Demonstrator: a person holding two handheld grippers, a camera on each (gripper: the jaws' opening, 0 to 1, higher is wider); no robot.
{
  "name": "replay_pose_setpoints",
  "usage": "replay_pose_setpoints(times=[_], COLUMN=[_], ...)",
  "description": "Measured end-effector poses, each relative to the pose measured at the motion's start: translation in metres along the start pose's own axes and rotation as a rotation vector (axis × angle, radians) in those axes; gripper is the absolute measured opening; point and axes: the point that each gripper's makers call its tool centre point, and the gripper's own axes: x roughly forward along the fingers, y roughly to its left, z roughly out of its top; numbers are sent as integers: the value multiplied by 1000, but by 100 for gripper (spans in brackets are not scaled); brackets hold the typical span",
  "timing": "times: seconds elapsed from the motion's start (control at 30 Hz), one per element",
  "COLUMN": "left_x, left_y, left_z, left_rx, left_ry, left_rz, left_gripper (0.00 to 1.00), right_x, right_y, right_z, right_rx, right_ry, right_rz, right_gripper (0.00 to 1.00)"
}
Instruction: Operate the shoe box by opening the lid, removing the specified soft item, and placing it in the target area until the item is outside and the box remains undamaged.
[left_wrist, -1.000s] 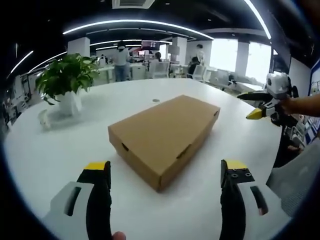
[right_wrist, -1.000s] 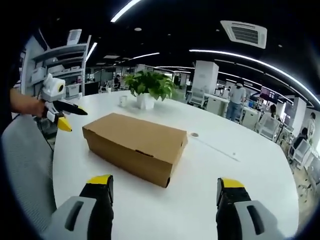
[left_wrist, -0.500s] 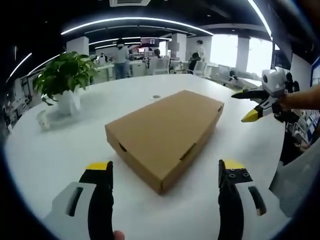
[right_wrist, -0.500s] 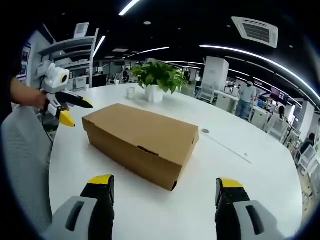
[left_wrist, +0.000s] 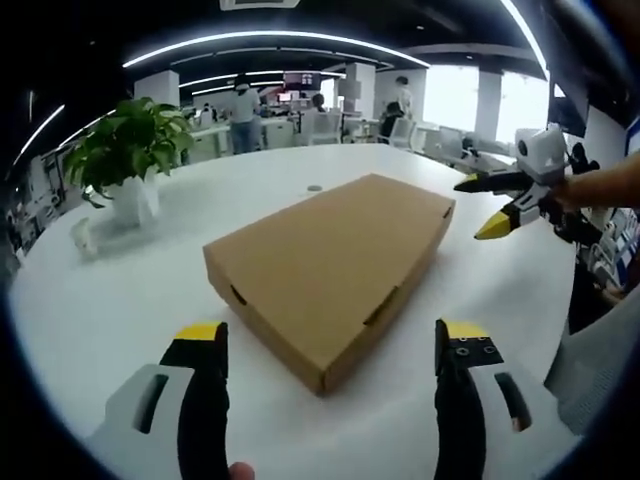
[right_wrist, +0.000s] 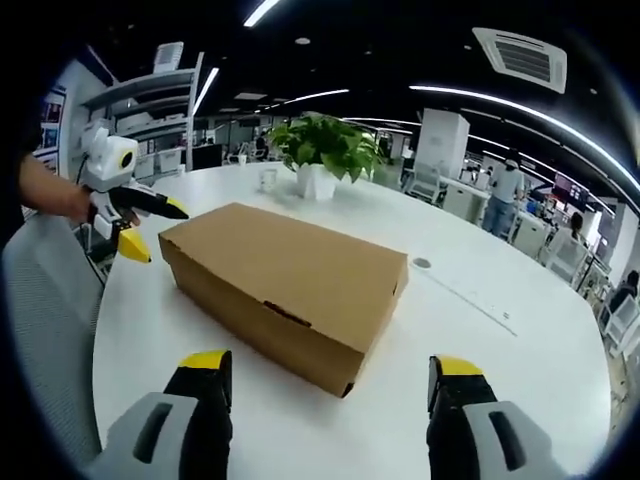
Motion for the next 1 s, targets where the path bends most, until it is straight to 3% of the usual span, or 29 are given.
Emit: replay_pose_setpoints(times=[0.37,1.0], left_x=[12,17], left_y=[-2,4], left_z=[-4,-9], left_rx=[-8,-46], left_ry=[18,11], left_rz=[-2,5], left_gripper=[81,77], right_x=[23,37], right_y=[5,6], right_z=[1,7], right_rx=[5,-6], right_ry=[28,24], right_rz=[36,48], right_gripper=[76,71])
